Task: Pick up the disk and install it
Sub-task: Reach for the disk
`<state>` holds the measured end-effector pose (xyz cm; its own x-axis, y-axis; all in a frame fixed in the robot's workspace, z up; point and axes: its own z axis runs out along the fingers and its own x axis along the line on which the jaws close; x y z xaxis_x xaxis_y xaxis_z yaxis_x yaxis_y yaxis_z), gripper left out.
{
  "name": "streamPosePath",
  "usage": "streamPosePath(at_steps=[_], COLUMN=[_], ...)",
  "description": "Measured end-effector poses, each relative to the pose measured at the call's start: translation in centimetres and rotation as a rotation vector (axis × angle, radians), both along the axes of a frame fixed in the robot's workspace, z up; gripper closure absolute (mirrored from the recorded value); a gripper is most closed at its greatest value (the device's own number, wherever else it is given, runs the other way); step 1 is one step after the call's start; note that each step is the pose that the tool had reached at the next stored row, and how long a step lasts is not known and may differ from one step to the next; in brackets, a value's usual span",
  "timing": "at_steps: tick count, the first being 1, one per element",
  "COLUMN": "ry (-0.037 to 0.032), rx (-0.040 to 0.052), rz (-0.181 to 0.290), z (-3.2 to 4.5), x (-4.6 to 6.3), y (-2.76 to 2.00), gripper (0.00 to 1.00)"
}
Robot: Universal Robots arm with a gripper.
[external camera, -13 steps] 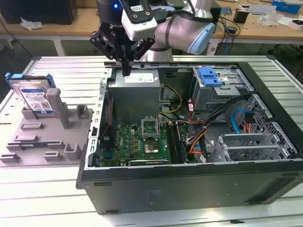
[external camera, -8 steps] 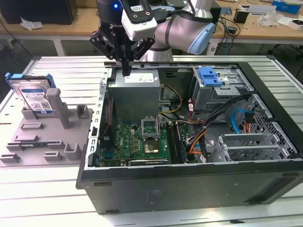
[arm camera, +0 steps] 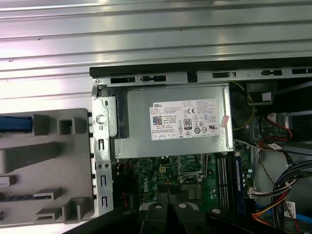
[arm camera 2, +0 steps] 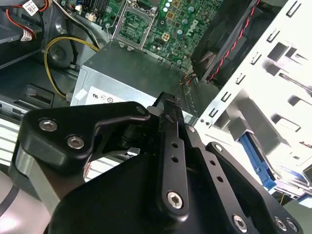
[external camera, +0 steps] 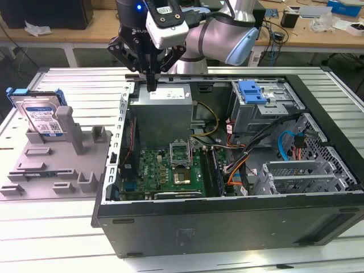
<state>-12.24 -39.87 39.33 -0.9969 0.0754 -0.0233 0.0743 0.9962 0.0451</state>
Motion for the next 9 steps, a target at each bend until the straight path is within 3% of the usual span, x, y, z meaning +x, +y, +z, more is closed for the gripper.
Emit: streamPosePath(at_steps=[9], ry=[0.0000], rx=[-0.0001], rz=[0.000], z=[-0.06], x=[-1.9], y=[0.84], gripper=[0.89])
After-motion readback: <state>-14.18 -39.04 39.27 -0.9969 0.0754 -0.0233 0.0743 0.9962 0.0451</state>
